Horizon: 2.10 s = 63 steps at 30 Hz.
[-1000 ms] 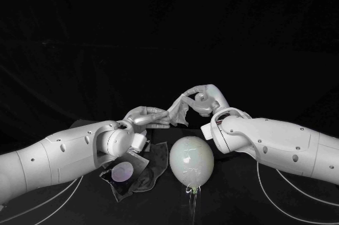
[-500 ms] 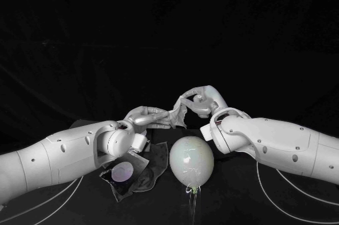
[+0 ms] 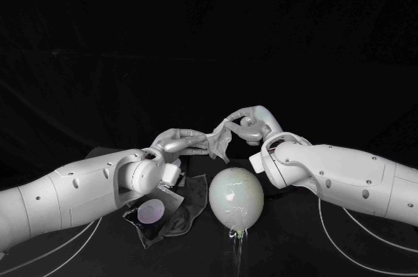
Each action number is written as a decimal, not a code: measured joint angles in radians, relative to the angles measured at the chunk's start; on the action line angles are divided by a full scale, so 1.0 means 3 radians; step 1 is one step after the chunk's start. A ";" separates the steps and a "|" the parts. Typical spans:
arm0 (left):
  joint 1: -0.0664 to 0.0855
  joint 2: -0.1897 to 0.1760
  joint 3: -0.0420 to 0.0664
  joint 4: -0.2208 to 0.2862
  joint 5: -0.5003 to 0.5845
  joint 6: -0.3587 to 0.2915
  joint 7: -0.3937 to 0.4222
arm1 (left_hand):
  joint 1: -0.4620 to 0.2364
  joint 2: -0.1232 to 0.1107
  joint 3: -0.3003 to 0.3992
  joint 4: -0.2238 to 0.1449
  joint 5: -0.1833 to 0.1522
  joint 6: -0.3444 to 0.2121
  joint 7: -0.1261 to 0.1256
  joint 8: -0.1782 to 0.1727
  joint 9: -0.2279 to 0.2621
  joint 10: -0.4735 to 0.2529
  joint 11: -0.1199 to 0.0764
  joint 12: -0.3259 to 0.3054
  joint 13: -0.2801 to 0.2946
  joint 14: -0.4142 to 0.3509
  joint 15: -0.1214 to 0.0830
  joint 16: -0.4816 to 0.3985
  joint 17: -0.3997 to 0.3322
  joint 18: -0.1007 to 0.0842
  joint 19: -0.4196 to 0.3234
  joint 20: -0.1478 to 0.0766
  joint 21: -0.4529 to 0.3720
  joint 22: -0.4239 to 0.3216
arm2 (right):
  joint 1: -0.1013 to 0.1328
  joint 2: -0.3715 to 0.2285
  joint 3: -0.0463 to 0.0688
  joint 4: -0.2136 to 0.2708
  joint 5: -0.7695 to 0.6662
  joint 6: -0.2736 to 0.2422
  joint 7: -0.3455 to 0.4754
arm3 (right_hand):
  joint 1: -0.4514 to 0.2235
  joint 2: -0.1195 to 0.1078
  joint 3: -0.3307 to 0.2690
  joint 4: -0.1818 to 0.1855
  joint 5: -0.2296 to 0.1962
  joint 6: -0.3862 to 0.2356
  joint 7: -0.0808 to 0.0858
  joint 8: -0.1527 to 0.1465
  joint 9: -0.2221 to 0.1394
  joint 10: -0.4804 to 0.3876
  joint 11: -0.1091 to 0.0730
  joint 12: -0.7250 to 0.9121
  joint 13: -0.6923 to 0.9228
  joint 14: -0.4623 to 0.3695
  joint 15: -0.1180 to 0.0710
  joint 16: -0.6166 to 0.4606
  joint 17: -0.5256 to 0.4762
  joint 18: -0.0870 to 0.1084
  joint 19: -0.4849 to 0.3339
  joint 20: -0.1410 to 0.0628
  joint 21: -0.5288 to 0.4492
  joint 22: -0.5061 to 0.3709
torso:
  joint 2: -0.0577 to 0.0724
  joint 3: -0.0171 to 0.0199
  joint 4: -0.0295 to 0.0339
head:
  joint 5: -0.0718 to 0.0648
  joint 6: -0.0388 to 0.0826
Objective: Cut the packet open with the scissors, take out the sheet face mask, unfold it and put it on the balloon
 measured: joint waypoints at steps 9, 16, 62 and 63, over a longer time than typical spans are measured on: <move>-0.0001 -0.0048 0.0004 0.0027 0.0006 -0.0010 0.0053 | -0.0077 0.0001 0.0064 -0.0064 0.0000 -0.0030 0.0019 0.0039 0.0000 -0.0166 0.0000 0.0278 0.0126 -0.0267 0.0008 0.0368 0.0168 -0.0001 -0.0071 -0.0001 0.0042 0.0030 | 0.0000 -0.0024 -0.0001 -0.0069 -0.0007 -0.0001 -0.0003 | 0.0003 0.0003 0.0000 0.0000 0.0004 -0.0005 -0.0005 0.0002 0.0000 0.0000 0.0000 -0.0001 0.0002 0.0007 -0.0008 0.0001 0.0001 0.0000 0.0000 0.0000 0.0000 0.0001 | 0.0001 -0.0001 0.0001 | -0.0011 -0.0012; -0.0002 -0.0059 0.0005 0.0044 -0.0018 0.0049 0.0038 | -0.0121 -0.0008 0.0087 -0.0105 0.0000 -0.0037 0.0024 0.0051 0.0000 -0.0215 -0.0025 0.0492 0.0220 -0.0361 -0.0006 0.0589 0.0240 -0.0031 -0.0091 -0.0006 0.0087 0.0068 | -0.0001 -0.0011 -0.0001 -0.0101 -0.0015 0.0018 -0.0011 | 0.0003 0.0003 0.0005 -0.0006 0.0009 -0.0005 -0.0006 0.0002 0.0000 0.0000 0.0000 -0.0001 0.0002 0.0007 -0.0007 -0.0001 0.0001 0.0000 0.0000 0.0000 0.0000 0.0000 | 0.0001 -0.0001 0.0001 | -0.0013 -0.0017; -0.0004 -0.0059 0.0008 0.0087 0.0148 0.0090 0.0252 | -0.0388 -0.0064 0.0749 -0.0048 -0.0005 -0.0369 0.0131 0.0161 0.0464 0.0494 -0.0011 -0.0770 -0.0729 0.0392 -0.0054 -0.0055 -0.0870 0.0057 -0.0133 -0.0038 0.0472 0.0315 | 0.0011 0.0221 -0.0019 -0.0494 -0.0240 0.0337 -0.0301 | -0.0122 -0.0030 0.0101 -0.0065 -0.0006 -0.0171 0.0048 0.0083 0.0173 -0.0150 0.0011 -0.0470 0.0010 0.0005 -0.0005 -0.0026 -0.0002 -0.0006 -0.0256 0.0014 -0.0515 -0.0002 | 0.0002 -0.0002 0.0004 | -0.0022 -0.0013; -0.0004 -0.0059 0.0008 0.0087 0.0156 0.0078 0.0252 | -0.0388 -0.0063 0.0749 -0.0049 -0.0001 -0.0378 0.0140 0.0161 0.0464 0.0526 -0.0008 -0.0806 -0.0729 0.0448 -0.0059 -0.0098 -0.0891 0.0057 -0.0084 -0.0056 0.0507 0.0328 | 0.0011 0.0221 -0.0019 -0.0495 -0.0237 0.0346 -0.0301 | -0.0174 -0.0038 0.0086 -0.0063 -0.0003 -0.0236 0.0078 0.0050 0.0216 -0.0239 0.0035 -0.0603 -0.0009 0.0001 0.0011 -0.0065 -0.0002 0.0028 -0.0325 0.0025 -0.0637 -0.0002 | 0.0001 -0.0002 0.0004 | -0.0022 -0.0013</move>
